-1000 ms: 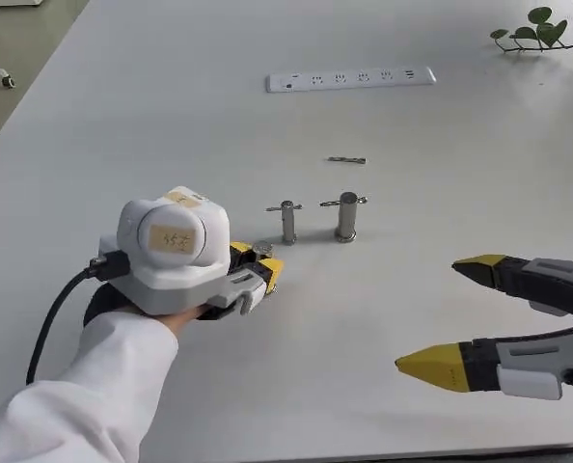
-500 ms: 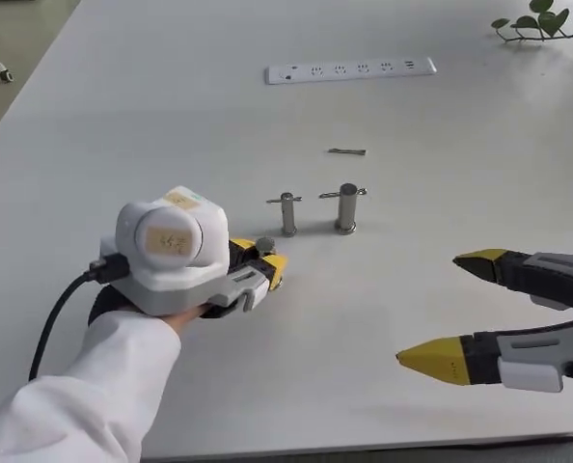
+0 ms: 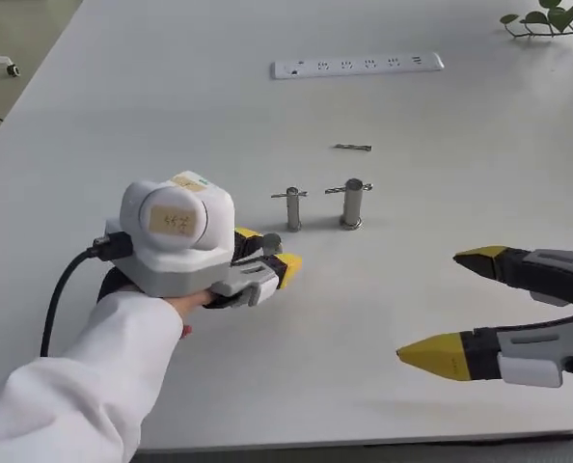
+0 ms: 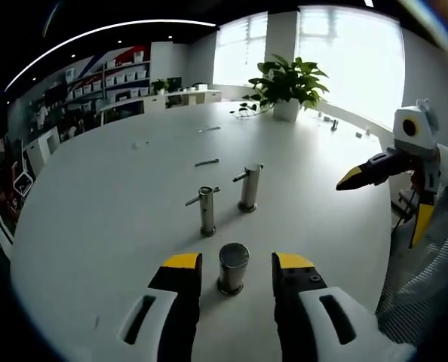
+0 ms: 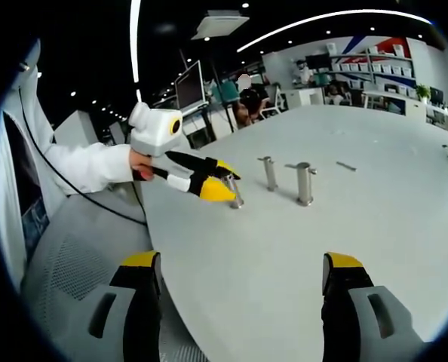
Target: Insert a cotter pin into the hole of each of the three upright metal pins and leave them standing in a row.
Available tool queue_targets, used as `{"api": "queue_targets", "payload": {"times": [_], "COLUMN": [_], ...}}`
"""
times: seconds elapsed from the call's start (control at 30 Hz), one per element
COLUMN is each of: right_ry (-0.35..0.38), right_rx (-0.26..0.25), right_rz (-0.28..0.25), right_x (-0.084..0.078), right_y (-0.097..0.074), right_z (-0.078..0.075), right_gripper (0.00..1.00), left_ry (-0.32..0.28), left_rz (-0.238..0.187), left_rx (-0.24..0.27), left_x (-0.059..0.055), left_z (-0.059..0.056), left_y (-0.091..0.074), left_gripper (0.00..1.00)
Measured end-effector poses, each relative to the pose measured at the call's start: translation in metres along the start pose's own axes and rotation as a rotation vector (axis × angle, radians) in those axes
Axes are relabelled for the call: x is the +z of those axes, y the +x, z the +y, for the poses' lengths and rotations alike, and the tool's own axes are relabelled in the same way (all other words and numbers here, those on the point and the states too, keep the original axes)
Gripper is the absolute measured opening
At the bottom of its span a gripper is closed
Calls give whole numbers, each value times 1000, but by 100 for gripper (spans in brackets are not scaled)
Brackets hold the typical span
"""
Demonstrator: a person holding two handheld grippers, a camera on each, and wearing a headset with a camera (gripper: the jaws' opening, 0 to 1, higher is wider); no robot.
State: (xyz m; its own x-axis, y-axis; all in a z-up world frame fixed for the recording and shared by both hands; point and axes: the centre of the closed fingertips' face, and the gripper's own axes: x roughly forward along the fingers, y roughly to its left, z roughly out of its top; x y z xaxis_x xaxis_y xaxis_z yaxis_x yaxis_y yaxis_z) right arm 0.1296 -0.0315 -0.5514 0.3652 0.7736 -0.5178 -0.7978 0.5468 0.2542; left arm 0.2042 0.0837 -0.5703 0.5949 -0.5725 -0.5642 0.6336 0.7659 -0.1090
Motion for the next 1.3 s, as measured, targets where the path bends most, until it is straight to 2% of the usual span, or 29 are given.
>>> {"api": "queue_targets", "payload": {"times": [0.17, 0.2, 0.37, 0.5, 0.57, 0.6, 0.63, 0.73, 0.77, 0.87, 1.03, 1.1, 1.13, 1.2, 1.3], "right_ry": [1, 2, 1, 1, -1, -1, -3, -10, -11, -15, -43, -46, -66, -139, -140], "right_rx": [2, 3, 8, 9, 9, 10, 11, 12, 11, 7, -14, -12, -22, -42, -24], "right_rz": [-3, -2, 0, 4, 9, 11, 14, 20, 21, 23, 28, 34, 53, 88, 62], "right_x": [0, 0, -2, -1, -2, -1, -1, 0, 0, 3, 12, 18, 21, 28, 46], "right_y": [-1, -1, -1, -1, -1, -1, -1, -2, -3, -5, -11, -15, -17, -21, -24], "right_z": [3, 3, 4, 5, 5, 5, 5, 6, 6, 5, 2, 1, -3, -10, -11], "right_gripper": [86, 86, 86, 87, 87, 87, 87, 87, 87, 87, 84, 84, 83, 84, 84], "left_ry": [-18, -1, -24, -36, -32, -24, -11, -4, 19, 30, 13, 19, 15, 20, 25], "left_rz": [-32, -40, -18, -41, -52, -59, -49, -35, -31, -26, -45, -47, -48, -63, -60], "left_rx": [-81, -122, -237, -286, -279, -256, -259, -275, -282, -279, -272, -269, -274, -294, -297], "left_x": [8, 9, 1, -1, -1, -2, -4, -9, -10, -11, -8, -8, -8, -5, -5], "left_z": [-9, -15, -30, -35, -32, -27, -25, -25, -26, -25, -25, -25, -26, -30, -31], "left_y": [-8, -12, -31, -47, -50, -50, -51, -54, -56, -57, -59, -60, -61, -63, -64], "left_gripper": [61, 64, 92, 98, 99, 99, 99, 100, 100, 99, 99, 99, 99, 99, 99]}}
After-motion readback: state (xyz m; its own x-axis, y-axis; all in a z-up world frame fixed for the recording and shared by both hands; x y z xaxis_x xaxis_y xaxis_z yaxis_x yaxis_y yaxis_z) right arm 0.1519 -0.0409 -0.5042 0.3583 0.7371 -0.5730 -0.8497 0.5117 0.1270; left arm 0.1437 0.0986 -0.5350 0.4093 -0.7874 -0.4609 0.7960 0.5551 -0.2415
